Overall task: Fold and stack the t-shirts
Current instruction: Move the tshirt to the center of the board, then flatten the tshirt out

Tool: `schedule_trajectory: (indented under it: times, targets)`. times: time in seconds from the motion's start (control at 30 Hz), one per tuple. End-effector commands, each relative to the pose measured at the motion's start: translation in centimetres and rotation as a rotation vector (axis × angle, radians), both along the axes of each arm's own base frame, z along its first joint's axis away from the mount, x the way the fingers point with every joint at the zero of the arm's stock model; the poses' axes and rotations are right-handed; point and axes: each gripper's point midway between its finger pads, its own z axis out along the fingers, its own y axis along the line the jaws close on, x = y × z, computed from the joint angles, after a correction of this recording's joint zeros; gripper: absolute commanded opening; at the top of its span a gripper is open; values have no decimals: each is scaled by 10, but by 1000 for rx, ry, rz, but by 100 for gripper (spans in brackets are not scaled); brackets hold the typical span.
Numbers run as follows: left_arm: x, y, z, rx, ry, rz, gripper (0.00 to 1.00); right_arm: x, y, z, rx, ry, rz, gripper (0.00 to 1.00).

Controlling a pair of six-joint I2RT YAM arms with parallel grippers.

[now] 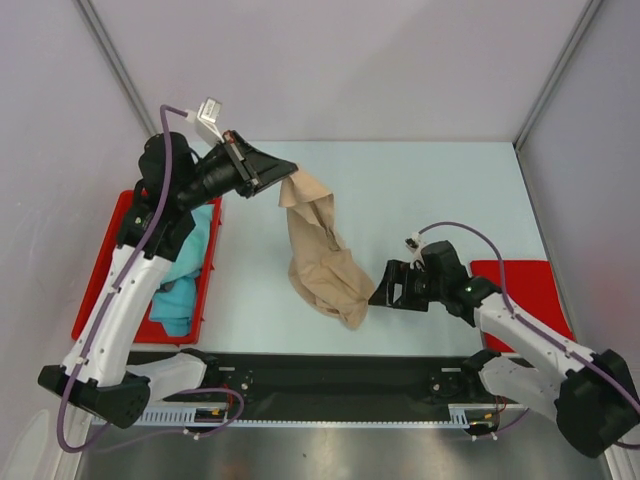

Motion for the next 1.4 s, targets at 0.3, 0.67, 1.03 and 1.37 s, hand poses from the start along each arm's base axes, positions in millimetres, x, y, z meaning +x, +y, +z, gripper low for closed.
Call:
schedule_trajectory:
  times: [0.3, 0.67, 1.03, 1.37]
  targets:
    - [-24, 5, 38, -31, -157, -24, 0, 64, 8, -53, -192, -77, 31, 64]
    - [-34, 8, 29, -14, -144, -38, 0, 62, 22, -56, -151, -68, 77, 48]
    - [-39, 18, 33, 43, -182, 1, 0, 65, 9, -3, -170, -144, 27, 0]
    - [-25, 52, 71, 194, -320, 154, 0, 56, -11, 121, -133, -322, -24, 0]
